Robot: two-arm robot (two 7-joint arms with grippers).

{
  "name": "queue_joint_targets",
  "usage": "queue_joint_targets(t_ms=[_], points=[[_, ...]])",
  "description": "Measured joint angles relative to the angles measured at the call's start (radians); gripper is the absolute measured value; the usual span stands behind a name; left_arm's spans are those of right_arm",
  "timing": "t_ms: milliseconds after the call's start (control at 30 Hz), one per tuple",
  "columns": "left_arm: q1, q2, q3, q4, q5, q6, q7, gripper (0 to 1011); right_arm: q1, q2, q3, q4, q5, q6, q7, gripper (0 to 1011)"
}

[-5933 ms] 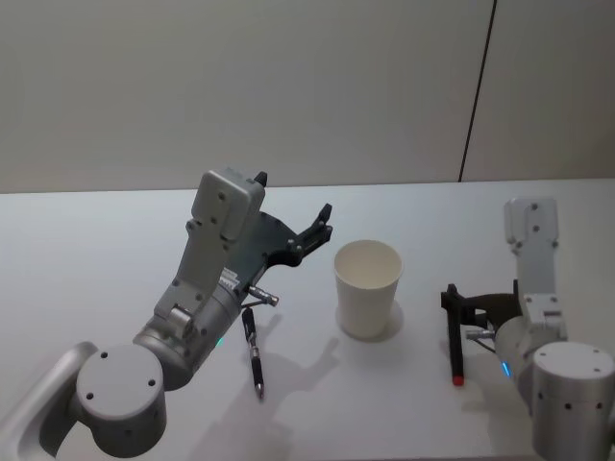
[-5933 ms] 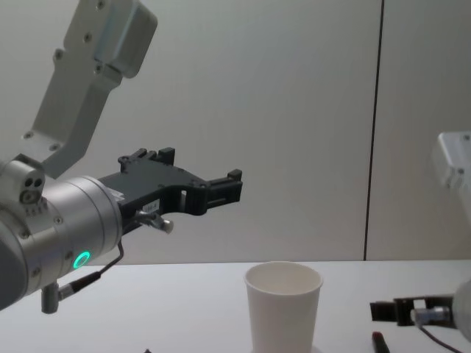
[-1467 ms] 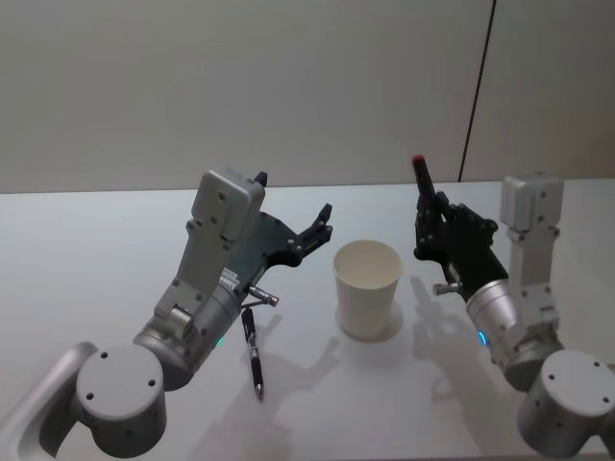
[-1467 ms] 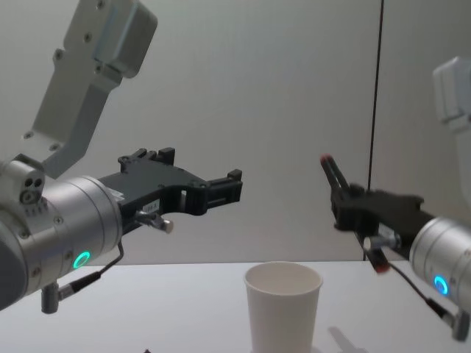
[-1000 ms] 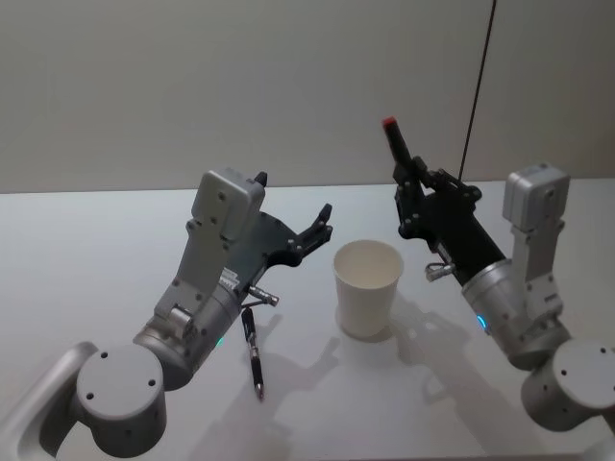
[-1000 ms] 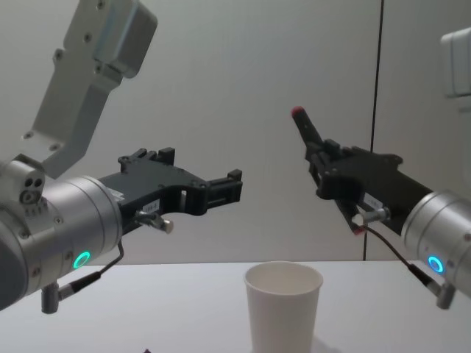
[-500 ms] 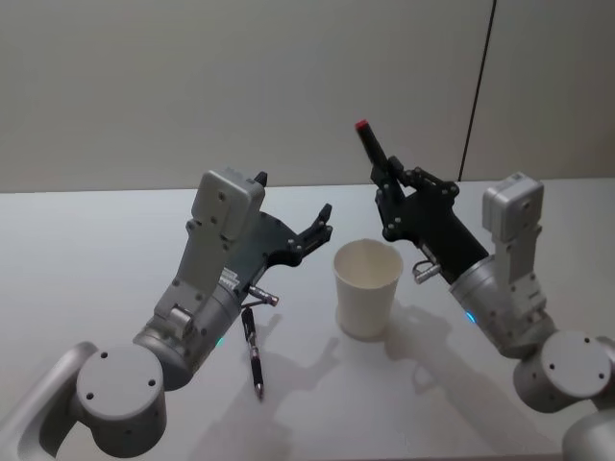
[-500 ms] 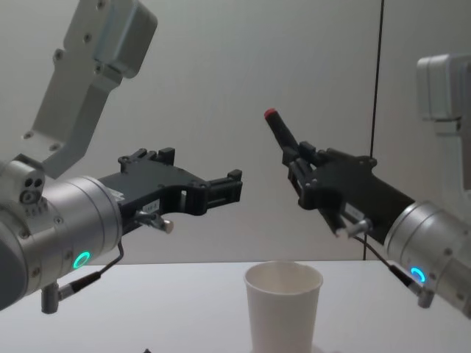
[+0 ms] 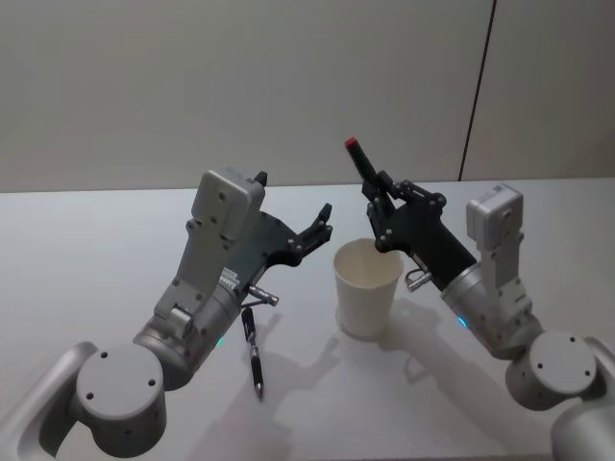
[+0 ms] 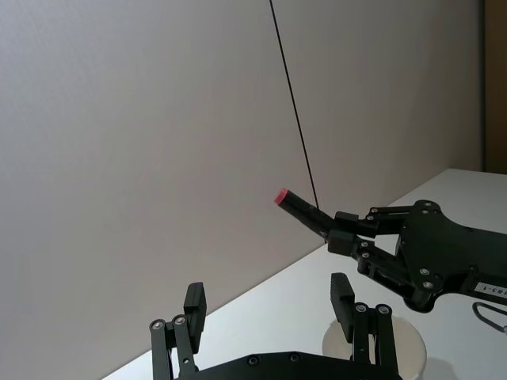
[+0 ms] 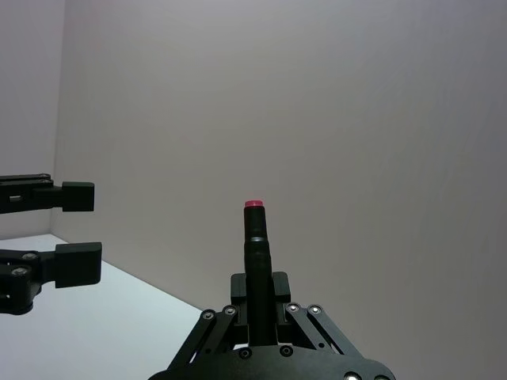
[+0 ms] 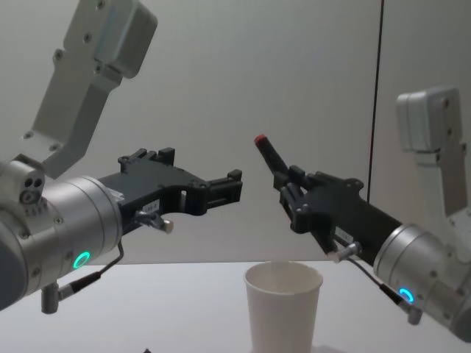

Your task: Place the pen into the pen holder.

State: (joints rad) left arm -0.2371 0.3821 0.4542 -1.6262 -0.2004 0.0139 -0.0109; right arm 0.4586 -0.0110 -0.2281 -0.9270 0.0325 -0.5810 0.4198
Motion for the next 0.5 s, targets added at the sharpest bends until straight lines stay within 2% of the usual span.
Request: queue_joint_targets(t_ms=[500], points=[[0.000, 0.000, 0.000, 0.000, 0.000, 0.000, 0.000, 1003, 0.073, -0.023, -0.007, 0.161, 0.036, -0.060, 0.041, 169]])
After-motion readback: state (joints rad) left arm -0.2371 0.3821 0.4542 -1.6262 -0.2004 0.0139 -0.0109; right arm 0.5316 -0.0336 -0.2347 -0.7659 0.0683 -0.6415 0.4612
